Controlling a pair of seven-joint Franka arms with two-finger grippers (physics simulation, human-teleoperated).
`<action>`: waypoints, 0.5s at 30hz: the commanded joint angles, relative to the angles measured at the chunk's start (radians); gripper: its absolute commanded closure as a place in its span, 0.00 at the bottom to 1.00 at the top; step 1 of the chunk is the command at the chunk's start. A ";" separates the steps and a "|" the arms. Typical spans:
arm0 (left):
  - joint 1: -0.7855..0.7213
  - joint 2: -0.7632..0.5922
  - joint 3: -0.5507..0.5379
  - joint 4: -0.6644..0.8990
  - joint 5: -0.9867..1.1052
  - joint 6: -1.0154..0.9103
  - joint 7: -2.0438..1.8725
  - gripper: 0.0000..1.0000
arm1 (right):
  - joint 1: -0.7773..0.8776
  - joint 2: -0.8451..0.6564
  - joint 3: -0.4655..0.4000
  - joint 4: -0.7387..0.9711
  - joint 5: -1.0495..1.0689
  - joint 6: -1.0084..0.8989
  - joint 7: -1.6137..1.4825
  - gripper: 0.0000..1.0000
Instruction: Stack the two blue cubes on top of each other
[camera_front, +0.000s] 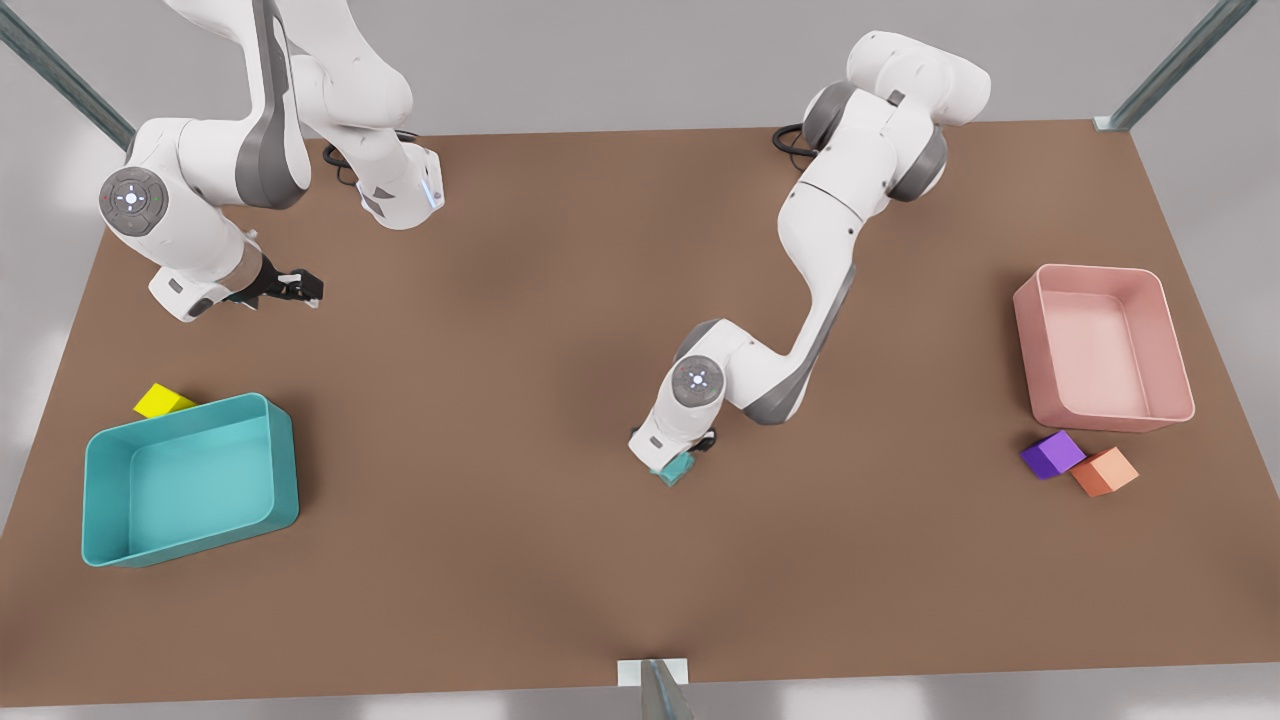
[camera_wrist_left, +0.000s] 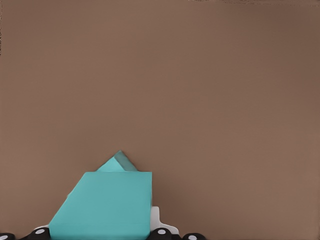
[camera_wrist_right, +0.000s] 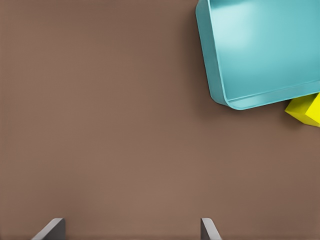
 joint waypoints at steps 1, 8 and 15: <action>0.002 0.000 0.002 0.002 -0.004 0.010 -0.231 0.35 | 0.000 -0.001 0.000 0.000 0.001 -0.001 0.000 0.00; 0.001 0.011 0.014 0.020 -0.003 0.007 -0.227 0.35 | 0.000 -0.001 0.000 0.000 0.001 -0.001 0.001 0.00; -0.001 0.011 0.015 0.025 0.002 -0.007 -0.217 0.00 | 0.000 -0.001 0.001 0.000 0.001 -0.001 0.001 0.00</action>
